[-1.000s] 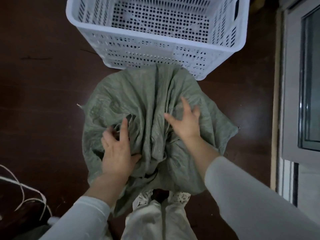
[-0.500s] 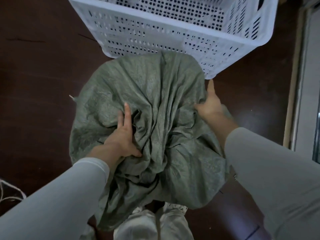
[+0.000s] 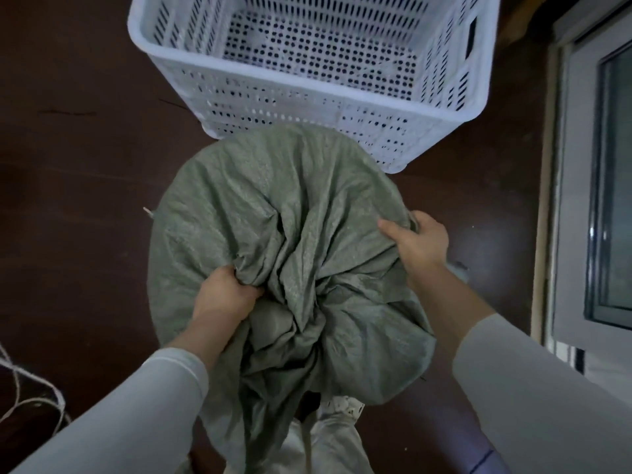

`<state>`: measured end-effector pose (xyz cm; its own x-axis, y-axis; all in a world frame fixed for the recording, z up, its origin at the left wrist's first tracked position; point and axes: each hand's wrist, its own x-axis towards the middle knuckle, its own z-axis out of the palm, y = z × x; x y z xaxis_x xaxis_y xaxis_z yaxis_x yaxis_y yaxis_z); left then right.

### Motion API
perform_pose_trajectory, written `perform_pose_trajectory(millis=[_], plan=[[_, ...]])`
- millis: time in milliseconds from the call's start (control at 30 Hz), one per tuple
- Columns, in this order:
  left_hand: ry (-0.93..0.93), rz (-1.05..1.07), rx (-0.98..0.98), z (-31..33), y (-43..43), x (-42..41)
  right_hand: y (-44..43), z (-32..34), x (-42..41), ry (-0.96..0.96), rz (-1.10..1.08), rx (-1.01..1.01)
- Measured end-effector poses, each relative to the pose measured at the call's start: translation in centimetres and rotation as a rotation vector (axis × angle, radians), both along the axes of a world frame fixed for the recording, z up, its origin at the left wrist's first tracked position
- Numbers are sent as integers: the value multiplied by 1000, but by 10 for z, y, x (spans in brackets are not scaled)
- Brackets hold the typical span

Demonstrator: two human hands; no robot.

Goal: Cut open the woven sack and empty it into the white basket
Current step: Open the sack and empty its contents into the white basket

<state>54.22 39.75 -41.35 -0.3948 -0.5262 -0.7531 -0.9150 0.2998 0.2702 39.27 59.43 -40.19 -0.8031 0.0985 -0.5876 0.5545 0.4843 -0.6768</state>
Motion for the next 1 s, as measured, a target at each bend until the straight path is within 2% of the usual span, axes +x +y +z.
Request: perform_pose_trajectory(millis=[200, 400, 467, 567, 733, 833, 900, 967, 1000], plan=[[14, 36, -34, 56, 20, -3, 14, 70, 11, 103, -218, -82], [61, 147, 10, 103, 23, -15, 29, 153, 49, 130, -281, -230], [53, 204, 36, 111, 25, -23, 28, 162, 63, 103, -196, -240], [-91, 165, 48, 103, 28, -32, 19, 149, 78, 71, -3, -157], [8, 700, 573, 84, 35, -24, 9, 99, 99, -4, 200, -193], [111, 664, 879, 89, 32, -11, 8, 75, 116, -23, 479, -65], [158, 639, 1002, 93, 31, -6, 5, 66, 130, -50, 627, -5], [150, 585, 975, 91, 37, -4, 0, 61, 143, -53, 746, 17], [135, 546, 874, 85, 42, -3, -3, 60, 148, -73, 809, 13]])
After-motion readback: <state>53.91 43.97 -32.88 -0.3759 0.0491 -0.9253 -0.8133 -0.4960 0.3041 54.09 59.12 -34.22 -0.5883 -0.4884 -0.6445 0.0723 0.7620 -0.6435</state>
